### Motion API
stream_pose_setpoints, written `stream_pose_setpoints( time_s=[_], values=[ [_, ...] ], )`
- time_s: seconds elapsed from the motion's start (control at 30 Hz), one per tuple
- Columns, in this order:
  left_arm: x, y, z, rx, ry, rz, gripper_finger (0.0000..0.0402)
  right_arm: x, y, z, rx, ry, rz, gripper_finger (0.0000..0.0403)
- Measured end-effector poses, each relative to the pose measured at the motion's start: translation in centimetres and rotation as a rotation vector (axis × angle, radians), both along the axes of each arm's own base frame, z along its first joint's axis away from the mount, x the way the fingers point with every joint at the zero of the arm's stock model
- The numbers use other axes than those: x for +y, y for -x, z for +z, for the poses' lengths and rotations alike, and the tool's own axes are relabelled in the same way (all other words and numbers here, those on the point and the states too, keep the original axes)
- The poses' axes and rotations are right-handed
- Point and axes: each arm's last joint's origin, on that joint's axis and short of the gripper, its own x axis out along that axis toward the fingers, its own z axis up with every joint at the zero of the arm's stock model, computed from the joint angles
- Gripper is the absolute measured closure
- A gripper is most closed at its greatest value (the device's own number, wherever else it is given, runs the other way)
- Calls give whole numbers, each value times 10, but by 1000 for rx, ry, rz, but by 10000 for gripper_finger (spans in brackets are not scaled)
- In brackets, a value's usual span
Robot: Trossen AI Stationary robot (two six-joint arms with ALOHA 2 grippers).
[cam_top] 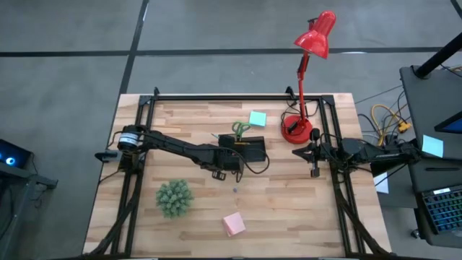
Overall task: Pick and place office supplies into organizer
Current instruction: Put the pink sticky notes into the black desk organizer
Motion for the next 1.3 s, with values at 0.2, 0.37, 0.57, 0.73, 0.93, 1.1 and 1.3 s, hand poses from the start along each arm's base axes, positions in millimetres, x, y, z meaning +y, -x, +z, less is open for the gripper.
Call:
stream_pose_setpoints(
  time_s=[0.2,0.37,0.57,0.73,0.93,1.1,1.3],
  values=[
    [0,0,0,-2,0,0,290,0,0,0,0,0,0,394],
    [0,0,1,-5,0,-1,290,0,0,0,0,0,0,394],
    [-1,-1,4,-16,1,-3,290,0,0,0,0,0,0,394],
    [-2,-1,4,-15,2,-5,290,0,0,0,0,0,0,394],
    [-8,-2,7,-22,3,-21,290,0,0,0,0,0,0,394],
    [-14,-5,13,-41,3,-42,290,0,0,0,0,0,0,394],
    [-17,-4,22,-73,12,-39,290,0,0,0,0,0,0,394]
  ],
)
